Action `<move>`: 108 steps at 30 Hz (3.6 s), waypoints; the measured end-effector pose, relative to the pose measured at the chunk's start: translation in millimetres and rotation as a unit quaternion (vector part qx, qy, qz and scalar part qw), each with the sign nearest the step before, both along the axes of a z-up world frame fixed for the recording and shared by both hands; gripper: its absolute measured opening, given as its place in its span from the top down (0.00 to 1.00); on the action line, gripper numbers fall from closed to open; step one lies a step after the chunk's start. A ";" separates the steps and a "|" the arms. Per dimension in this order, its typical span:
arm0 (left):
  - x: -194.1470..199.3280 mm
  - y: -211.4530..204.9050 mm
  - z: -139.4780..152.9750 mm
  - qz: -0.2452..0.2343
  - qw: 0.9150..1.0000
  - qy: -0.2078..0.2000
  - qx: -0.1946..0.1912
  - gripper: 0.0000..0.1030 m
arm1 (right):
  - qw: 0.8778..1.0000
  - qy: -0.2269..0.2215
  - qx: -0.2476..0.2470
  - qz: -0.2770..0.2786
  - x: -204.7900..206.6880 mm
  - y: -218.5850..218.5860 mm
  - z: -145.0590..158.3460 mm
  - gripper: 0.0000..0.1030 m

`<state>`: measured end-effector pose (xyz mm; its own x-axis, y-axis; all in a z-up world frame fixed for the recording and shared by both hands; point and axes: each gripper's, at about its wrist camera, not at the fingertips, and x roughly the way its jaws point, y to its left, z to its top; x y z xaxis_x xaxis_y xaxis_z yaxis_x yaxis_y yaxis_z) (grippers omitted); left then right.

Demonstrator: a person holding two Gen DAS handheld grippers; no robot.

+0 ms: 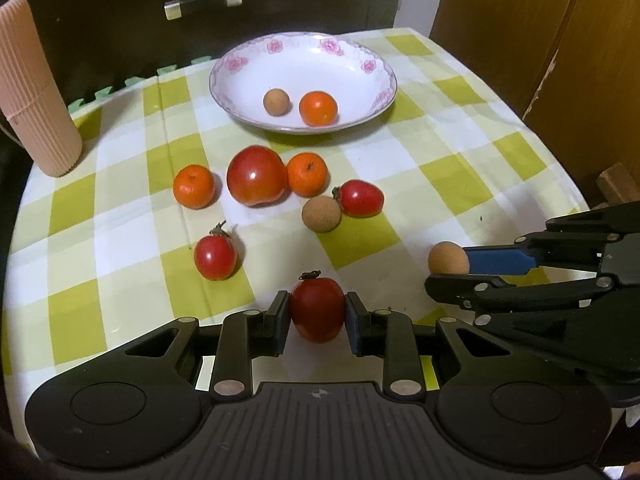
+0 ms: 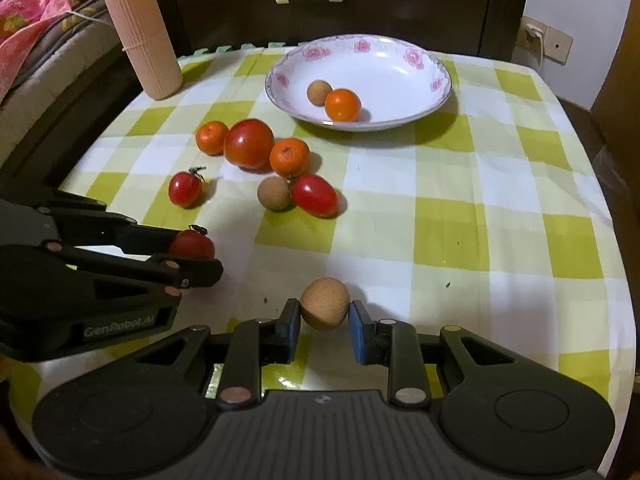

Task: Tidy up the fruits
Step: 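Lift the red tomato with the left gripper while the right gripper holds the brown fruit, then carry both fruits to the bowl and open the left gripper to drop the tomato, then open the right gripper to drop the brown fruit into the bowl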

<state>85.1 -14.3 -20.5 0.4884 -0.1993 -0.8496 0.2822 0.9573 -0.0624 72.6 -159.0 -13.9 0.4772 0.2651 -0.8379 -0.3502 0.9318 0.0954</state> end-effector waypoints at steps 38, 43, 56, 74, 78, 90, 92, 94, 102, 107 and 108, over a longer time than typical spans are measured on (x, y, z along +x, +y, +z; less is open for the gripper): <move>80.2 -0.9 47.3 0.028 0.997 -0.062 -0.021 0.66 | 0.996 -0.063 0.046 -0.046 61.2 0.2 44.9 0.75; 105.9 -2.5 48.9 0.034 0.997 -0.064 -0.030 0.66 | 0.995 -0.073 0.054 -0.051 85.3 -4.3 48.7 0.75; 157.7 -8.0 34.6 0.039 0.997 -0.054 -0.023 0.66 | 0.993 -0.065 0.072 -0.065 149.0 -13.4 40.3 0.75; 180.6 -5.6 13.4 0.045 0.998 -0.037 -0.026 0.66 | 0.993 -0.046 0.084 -0.066 185.4 -11.7 15.0 0.74; 181.8 -3.7 12.7 0.052 0.998 -0.031 -0.029 0.65 | 0.993 -0.046 0.089 -0.067 187.3 -12.3 13.2 0.74; 179.2 0.2 18.7 0.064 0.997 -0.039 -0.029 0.57 | 0.992 -0.054 0.088 -0.070 186.5 -13.7 17.4 0.72; 178.3 1.0 21.8 0.065 0.997 -0.040 -0.030 0.54 | 0.992 -0.057 0.087 -0.071 185.7 -14.1 18.7 0.70; 176.0 1.1 25.5 0.065 0.997 -0.042 -0.030 0.54 | 0.992 -0.058 0.089 -0.073 184.6 -15.0 20.4 0.69; 161.1 3.9 43.8 0.070 0.996 -0.052 -0.033 0.53 | 0.991 -0.069 0.087 -0.075 172.8 -15.6 35.2 0.69; 148.0 6.2 51.0 0.071 0.995 -0.056 -0.032 0.53 | 0.991 -0.074 0.085 -0.071 161.1 -14.3 46.2 0.69; 145.1 6.7 52.7 0.071 0.995 -0.057 -0.033 0.53 | 0.991 -0.074 0.084 -0.070 158.4 -13.7 48.0 0.69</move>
